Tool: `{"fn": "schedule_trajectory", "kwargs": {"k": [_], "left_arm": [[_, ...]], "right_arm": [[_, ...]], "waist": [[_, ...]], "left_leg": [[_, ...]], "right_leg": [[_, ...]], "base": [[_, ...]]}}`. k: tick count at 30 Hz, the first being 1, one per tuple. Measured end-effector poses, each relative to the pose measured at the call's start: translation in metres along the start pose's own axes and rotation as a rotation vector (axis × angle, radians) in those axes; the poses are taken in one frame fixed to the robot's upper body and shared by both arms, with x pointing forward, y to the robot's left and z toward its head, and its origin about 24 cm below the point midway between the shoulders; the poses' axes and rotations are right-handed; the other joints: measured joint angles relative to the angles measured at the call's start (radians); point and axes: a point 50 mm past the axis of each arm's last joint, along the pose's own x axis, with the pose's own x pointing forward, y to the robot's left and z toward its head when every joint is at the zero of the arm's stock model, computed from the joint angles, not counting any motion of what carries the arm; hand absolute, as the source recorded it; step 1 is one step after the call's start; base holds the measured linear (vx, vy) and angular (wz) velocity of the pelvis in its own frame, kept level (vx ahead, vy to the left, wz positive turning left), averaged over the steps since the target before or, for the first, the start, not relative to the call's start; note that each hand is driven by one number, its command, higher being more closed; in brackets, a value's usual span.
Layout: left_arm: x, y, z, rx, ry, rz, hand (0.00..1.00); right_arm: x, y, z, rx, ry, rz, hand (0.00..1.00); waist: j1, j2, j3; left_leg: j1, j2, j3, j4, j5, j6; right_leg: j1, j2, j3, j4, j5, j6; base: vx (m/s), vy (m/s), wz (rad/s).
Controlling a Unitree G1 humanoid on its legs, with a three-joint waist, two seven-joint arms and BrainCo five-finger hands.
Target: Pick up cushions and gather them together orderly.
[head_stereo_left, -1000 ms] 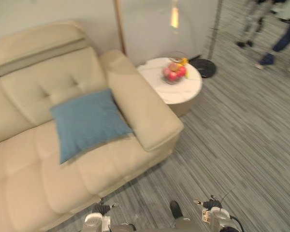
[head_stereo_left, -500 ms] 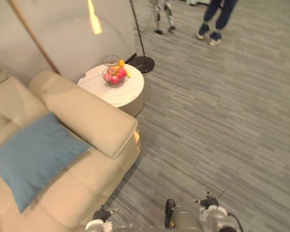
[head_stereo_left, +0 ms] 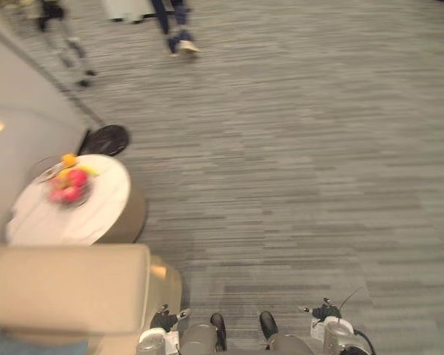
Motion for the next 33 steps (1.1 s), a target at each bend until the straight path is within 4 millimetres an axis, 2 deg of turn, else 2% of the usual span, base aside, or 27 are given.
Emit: {"fn": "schedule_trajectory", "kwargs": {"k": [1,2,4,5,7,9,10,12,13,15,16,17,18,19,20,21,22,23,24,25,26,27,28,29,31,32,33], "left_arm": [[0.0,0.0,0.0,0.006,0.002,-0.001,0.0],[0.001,0.0,0.001,0.011,0.002,-0.001,0.0],[0.001,0.001,0.001,0.018,0.006,0.002,0.0],[0.001,0.003,0.003,0.026,0.001,0.006,0.0],[0.003,0.002,0.009,0.031,-0.013,0.003,0.0],[0.005,-0.001,0.017,0.029,-0.033,0.0,0.0],[0.007,-0.003,0.027,0.023,-0.058,-0.003,0.0],[0.008,-0.009,0.038,0.033,-0.086,-0.02,0.0],[0.008,-0.015,0.041,0.038,-0.098,-0.04,0.0],[0.008,-0.02,0.046,0.034,-0.117,-0.052,0.0],[0.008,-0.025,0.047,0.031,-0.12,-0.063,0.0],[0.007,-0.028,0.045,0.033,-0.113,-0.073,0.0],[0.006,-0.031,0.042,0.038,-0.105,-0.078,0.0],[0.006,-0.032,0.039,0.038,-0.099,-0.08,0.0],[0.005,-0.031,0.033,0.037,-0.082,-0.078,0.0],[0.004,-0.031,0.03,0.045,-0.075,-0.079,0.0],[0.003,-0.033,0.027,0.053,-0.07,-0.089,0.0],[0.003,-0.036,0.028,0.066,-0.073,-0.099,0.0],[0.003,-0.036,0.028,0.058,-0.075,-0.1,0.0],[0.003,-0.036,0.03,0.054,-0.088,-0.1,0.0],[0.002,-0.037,0.03,0.062,-0.09,-0.103,0.0],[0.002,-0.038,0.029,0.064,-0.09,-0.105,0.0],[0.0,-0.04,0.023,0.068,-0.081,-0.114,0.0],[0.0,-0.038,0.021,0.073,-0.078,-0.109,0.0],[0.001,-0.032,0.021,0.084,-0.078,-0.097,0.0],[0.001,-0.031,0.022,0.088,-0.08,-0.097,0.0],[0.001,-0.031,0.021,0.089,-0.075,-0.098,0.0]], "right_arm": [[0.0,-0.001,-0.001,0.001,0.003,-0.003,0.0],[0.0,0.0,0.002,0.003,-0.008,0.0,0.0],[0.002,0.004,0.014,0.007,-0.038,0.008,0.0],[0.002,0.006,0.02,0.008,-0.053,0.015,0.0],[0.003,0.008,0.028,0.008,-0.079,0.02,0.0],[0.004,0.007,0.035,0.008,-0.107,0.015,0.0],[0.004,0.004,0.036,0.009,-0.109,0.007,0.0],[0.005,-0.003,0.031,0.012,-0.089,-0.016,0.0],[0.005,-0.013,0.024,0.04,-0.071,-0.045,0.0],[0.004,-0.023,0.011,0.077,-0.035,-0.074,0.0],[0.003,-0.029,0.002,0.095,-0.01,-0.093,0.0],[0.001,-0.034,-0.01,0.127,0.023,-0.112,0.0],[-0.001,-0.037,-0.018,0.129,0.049,-0.121,0.0],[-0.002,-0.037,-0.02,0.127,0.057,-0.122,0.0],[-0.003,-0.037,-0.027,0.134,0.079,-0.122,0.0],[-0.004,-0.036,-0.029,0.135,0.084,-0.122,0.0],[-0.003,-0.034,-0.026,0.158,0.082,-0.124,0.0],[-0.001,-0.033,-0.02,0.168,0.07,-0.126,0.0],[-0.001,-0.031,-0.017,0.169,0.064,-0.123,0.0],[0.001,-0.027,-0.01,0.172,0.047,-0.113,0.0],[0.002,-0.025,-0.005,0.174,0.035,-0.108,0.0],[0.002,-0.025,-0.003,0.173,0.031,-0.107,0.0],[0.003,-0.029,0.001,0.161,0.016,-0.112,0.0],[0.003,-0.022,0.002,0.153,0.016,-0.092,0.0],[0.002,-0.015,0.0,0.16,0.021,-0.07,0.0],[0.001,-0.015,-0.002,0.156,0.025,-0.068,0.0],[0.001,-0.018,-0.005,0.139,0.03,-0.078,0.0]], "waist": [[-0.007,0.001,0.0],[0.0,0.0,0.002],[0.002,0.004,0.014],[0.004,0.002,0.026],[0.015,0.006,0.023],[0.015,0.011,0.026],[0.013,0.015,0.028],[-0.007,0.022,0.031],[-0.024,0.034,0.035],[-0.026,0.031,0.034],[-0.026,0.034,0.035],[-0.029,0.05,0.032],[-0.027,0.069,0.032],[-0.025,0.078,0.036],[-0.013,0.073,0.039],[-0.008,0.055,0.043],[-0.001,0.054,0.038],[0.002,0.048,0.041],[0.015,0.045,0.042],[0.034,0.039,0.044],[0.042,0.038,0.044],[0.044,0.04,0.042],[0.053,0.055,0.032],[0.057,0.036,0.011],[0.062,0.011,-0.001],[0.062,0.003,-0.002],[0.065,0.004,-0.005]], "left_leg": [[0.014,0.0,0.029,-0.005,-0.003,0.005],[0.028,0.004,0.089,-0.005,-0.008,0.02],[0.05,0.007,0.179,0.003,-0.015,0.025],[0.059,0.003,0.203,0.022,-0.015,0.025],[0.062,0.003,0.176,0.043,-0.015,0.026],[0.064,-0.002,0.176,0.036,-0.015,0.026],[0.065,-0.002,0.177,0.028,-0.015,0.026],[0.086,-0.008,0.175,0.027,-0.015,0.026],[0.114,-0.011,0.172,0.039,-0.014,0.025],[0.115,-0.01,0.172,0.115,-0.015,0.025],[0.079,0.014,0.168,0.249,-0.015,0.025],[0.024,0.055,0.132,0.409,-0.011,0.029],[-0.019,0.087,0.077,0.553,0.016,0.067],[-0.041,0.1,0.05,0.62,0.05,0.085],[-0.096,0.104,0.0,0.76,0.241,0.087],[-0.117,0.099,-0.006,0.799,0.214,0.073],[-0.188,0.085,-0.046,0.831,0.027,0.067],[-0.231,0.069,-0.068,0.763,-0.036,0.061],[-0.254,0.061,-0.082,0.673,-0.067,0.051],[-0.266,0.036,-0.106,0.491,-0.077,0.028],[-0.263,0.021,-0.124,0.337,-0.048,-0.014],[-0.249,0.018,-0.138,0.263,-0.024,-0.034],[-0.209,0.021,-0.135,0.072,0.114,-0.064],[-0.175,-0.008,-0.091,0.053,0.106,-0.034],[-0.173,-0.027,-0.073,0.082,0.063,0.007],[-0.17,-0.034,-0.071,0.106,0.044,0.028],[-0.145,-0.034,-0.059,0.118,0.012,0.036]], "right_leg": [[-0.012,-0.007,-0.041,0.019,-0.004,0.005],[-0.053,-0.007,-0.084,0.076,-0.022,0.011],[-0.123,-0.007,-0.155,0.156,-0.037,0.019],[-0.145,-0.008,-0.22,0.166,-0.019,-0.006],[-0.133,-0.002,-0.273,0.121,0.014,-0.046],[-0.142,0.001,-0.307,0.072,0.044,-0.053],[-0.161,0.006,-0.323,0.066,0.062,-0.054],[-0.157,0.006,-0.346,0.066,0.061,-0.055],[-0.138,0.009,-0.343,0.08,0.04,-0.076],[-0.128,0.003,-0.344,0.111,0.0,-0.078],[-0.115,-0.004,-0.347,0.127,-0.025,-0.082],[-0.093,0.002,-0.361,0.13,-0.054,-0.088],[-0.062,0.019,-0.369,0.134,-0.092,-0.1],[-0.042,0.028,-0.364,0.137,-0.102,-0.104],[0.015,0.021,-0.324,0.131,-0.121,-0.111],[0.029,0.008,-0.302,0.121,-0.125,-0.111],[0.061,-0.007,-0.276,0.095,-0.135,-0.126],[0.078,-0.018,-0.247,0.075,-0.134,-0.125],[0.085,-0.027,-0.223,0.066,-0.134,-0.124],[0.1,-0.048,-0.186,0.056,-0.145,-0.102],[0.113,-0.065,-0.164,0.052,-0.158,-0.079],[0.117,-0.07,-0.153,0.052,-0.168,-0.064],[0.138,-0.075,-0.113,0.043,-0.195,-0.027],[0.168,-0.114,-0.094,0.014,-0.193,-0.006],[0.177,-0.139,-0.104,0.007,-0.179,0.021],[0.182,-0.147,-0.105,0.018,-0.175,0.034],[0.161,-0.143,-0.099,0.099,-0.18,0.068]], "base": [[0.21,0.138,-0.73],[0.24,0.154,-1.04],[0.24,0.144,-1.25],[0.24,0.062,-1.37],[0.22,-0.032,-1.45],[0.17,-0.069,-1.26],[0.14,-0.055,-1.11],[0.16,-0.051,-0.87],[0.17,-0.031,-0.54],[0.15,-0.028,-0.53],[0.2,-0.048,-0.47],[0.21,-0.05,-0.45],[0.2,-0.034,-0.36],[0.24,0.051,-0.56],[0.26,0.1,-0.54],[0.32,0.14,-0.64],[0.27,0.116,-0.53],[0.26,0.116,-0.64],[0.25,0.154,-0.79],[0.26,0.21,-0.82],[0.27,0.22,-0.69],[0.31,0.26,-0.74],[0.36,0.25,-0.79],[0.47,0.266,-0.82],[0.36,0.155,-0.39],[0.37,0.159,-0.23],[0.44,0.178,-0.35]]}}
